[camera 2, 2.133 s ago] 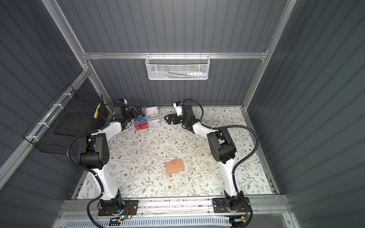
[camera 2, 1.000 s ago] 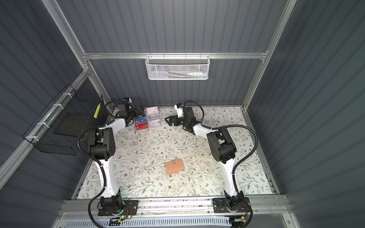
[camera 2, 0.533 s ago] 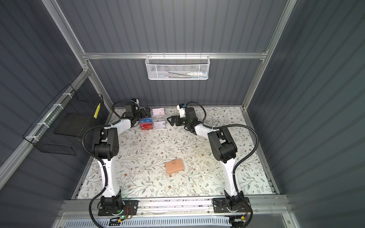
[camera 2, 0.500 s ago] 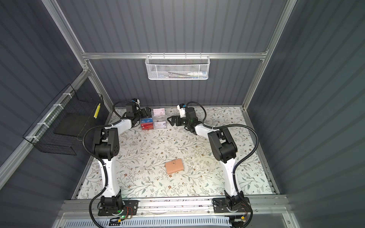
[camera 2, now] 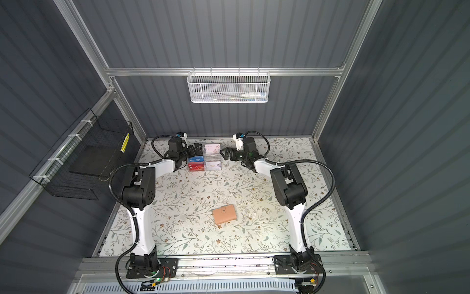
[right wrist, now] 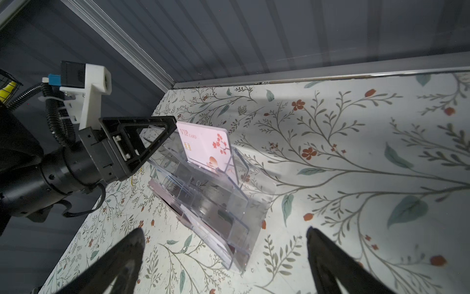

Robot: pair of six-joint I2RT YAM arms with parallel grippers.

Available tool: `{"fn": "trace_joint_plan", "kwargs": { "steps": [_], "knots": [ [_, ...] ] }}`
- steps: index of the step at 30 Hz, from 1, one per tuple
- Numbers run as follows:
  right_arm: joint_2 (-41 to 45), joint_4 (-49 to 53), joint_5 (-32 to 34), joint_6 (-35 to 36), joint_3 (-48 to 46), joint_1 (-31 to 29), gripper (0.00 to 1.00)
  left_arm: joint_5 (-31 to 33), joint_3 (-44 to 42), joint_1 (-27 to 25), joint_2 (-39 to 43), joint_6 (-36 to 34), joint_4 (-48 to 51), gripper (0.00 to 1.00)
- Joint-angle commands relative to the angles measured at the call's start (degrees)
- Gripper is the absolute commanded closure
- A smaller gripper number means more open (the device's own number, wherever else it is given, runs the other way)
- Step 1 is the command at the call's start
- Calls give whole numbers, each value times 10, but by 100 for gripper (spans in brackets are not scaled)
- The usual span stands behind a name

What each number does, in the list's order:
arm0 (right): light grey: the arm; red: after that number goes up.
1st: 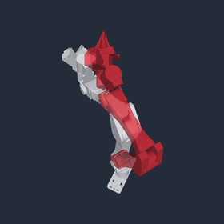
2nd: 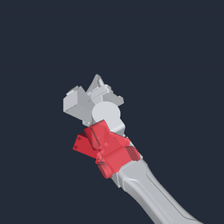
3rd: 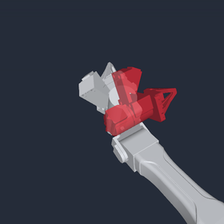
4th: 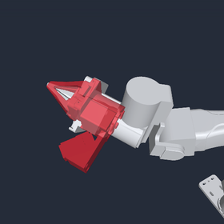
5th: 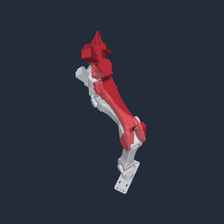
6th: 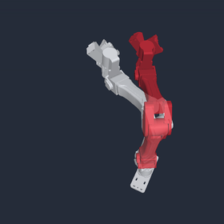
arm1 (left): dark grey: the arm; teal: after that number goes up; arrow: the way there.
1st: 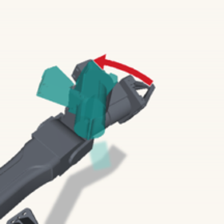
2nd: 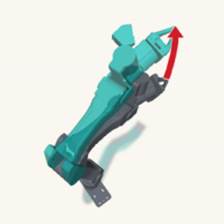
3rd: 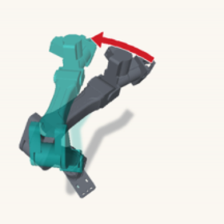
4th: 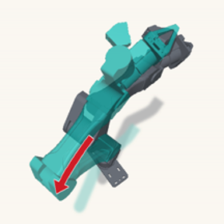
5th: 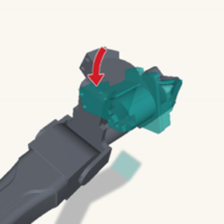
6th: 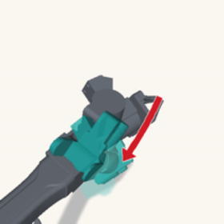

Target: Take the credit cards out of the card holder

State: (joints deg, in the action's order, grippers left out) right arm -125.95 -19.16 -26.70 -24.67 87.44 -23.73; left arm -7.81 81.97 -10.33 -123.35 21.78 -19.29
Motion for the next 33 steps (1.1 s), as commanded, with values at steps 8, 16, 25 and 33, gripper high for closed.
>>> {"fn": "trace_joint_plan", "kwargs": {
  "steps": [8,16,25,33],
  "knots": [
    [-2,31,-7,-17,-10,0,1,-41,-87,-23,48,57,-22,0],
    [31,27,5,-4,-69,-8,1,-57,-129,-33,93,82,-41,0],
    [77,23,21,-9,-142,-21,1,-68,-149,-33,146,88,-17,0],
    [98,26,47,1,-179,-46,1,-9,-176,-32,212,64,52,0]
  ]
}}
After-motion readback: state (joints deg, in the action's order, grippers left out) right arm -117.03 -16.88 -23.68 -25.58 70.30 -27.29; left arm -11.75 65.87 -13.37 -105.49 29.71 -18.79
